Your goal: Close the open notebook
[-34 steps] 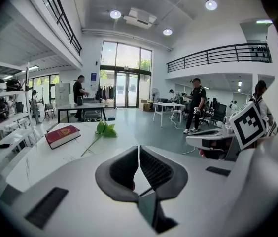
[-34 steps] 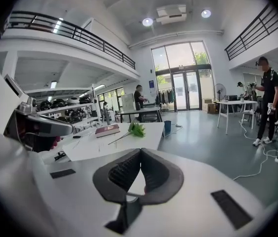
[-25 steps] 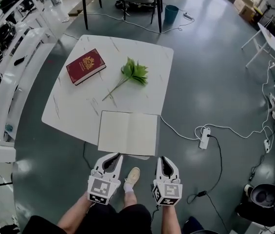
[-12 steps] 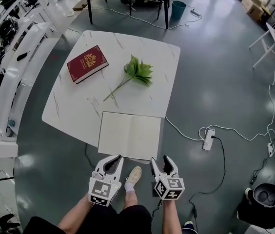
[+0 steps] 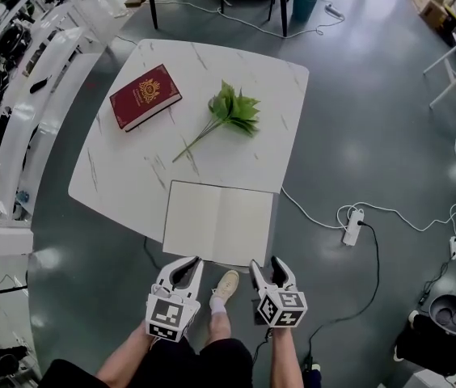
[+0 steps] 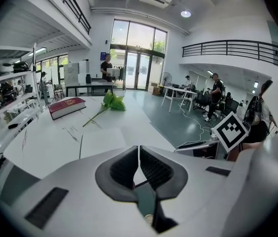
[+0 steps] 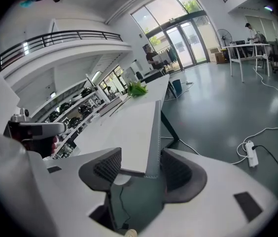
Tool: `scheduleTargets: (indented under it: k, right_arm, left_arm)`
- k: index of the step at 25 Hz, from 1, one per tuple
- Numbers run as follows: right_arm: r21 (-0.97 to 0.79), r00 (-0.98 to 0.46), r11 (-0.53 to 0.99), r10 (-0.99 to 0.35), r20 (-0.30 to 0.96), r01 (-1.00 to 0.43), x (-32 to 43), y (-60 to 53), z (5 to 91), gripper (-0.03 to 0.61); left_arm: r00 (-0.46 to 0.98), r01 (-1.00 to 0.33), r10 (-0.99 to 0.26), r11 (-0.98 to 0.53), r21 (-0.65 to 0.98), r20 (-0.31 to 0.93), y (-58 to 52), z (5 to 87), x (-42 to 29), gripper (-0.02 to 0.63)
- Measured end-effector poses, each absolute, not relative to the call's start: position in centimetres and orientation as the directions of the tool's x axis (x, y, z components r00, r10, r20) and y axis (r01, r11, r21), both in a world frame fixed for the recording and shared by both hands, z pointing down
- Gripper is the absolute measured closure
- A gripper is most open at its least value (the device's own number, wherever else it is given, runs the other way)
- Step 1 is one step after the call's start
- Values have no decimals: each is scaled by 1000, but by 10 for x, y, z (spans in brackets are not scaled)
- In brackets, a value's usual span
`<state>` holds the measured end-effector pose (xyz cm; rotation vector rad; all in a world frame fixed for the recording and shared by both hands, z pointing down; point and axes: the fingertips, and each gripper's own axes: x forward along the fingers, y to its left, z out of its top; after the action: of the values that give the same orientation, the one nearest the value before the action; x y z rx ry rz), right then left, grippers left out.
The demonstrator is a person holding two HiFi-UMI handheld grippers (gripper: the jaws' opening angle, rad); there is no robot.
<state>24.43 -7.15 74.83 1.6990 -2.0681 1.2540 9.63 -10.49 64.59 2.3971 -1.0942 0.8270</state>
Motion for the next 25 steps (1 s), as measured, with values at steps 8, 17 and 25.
scheduleTargets:
  k: [8,17,25]
  right_arm:
    - [-476,-321,-24,-709,628,-879,245,-71,754,347]
    - [-451,-298,-18,-728,618,-892,250,-67,734,418]
    - [-420,-277,3,-755,595,-908,248,-64,700,497]
  left_arm:
    - [520,-781,-551,-616,102,652,-104,653,93,583]
    - [520,-786,-586,-612,81,621,-100,629,93,583]
    - [522,-792,-624,-608,59,581,-92,595,85,583]
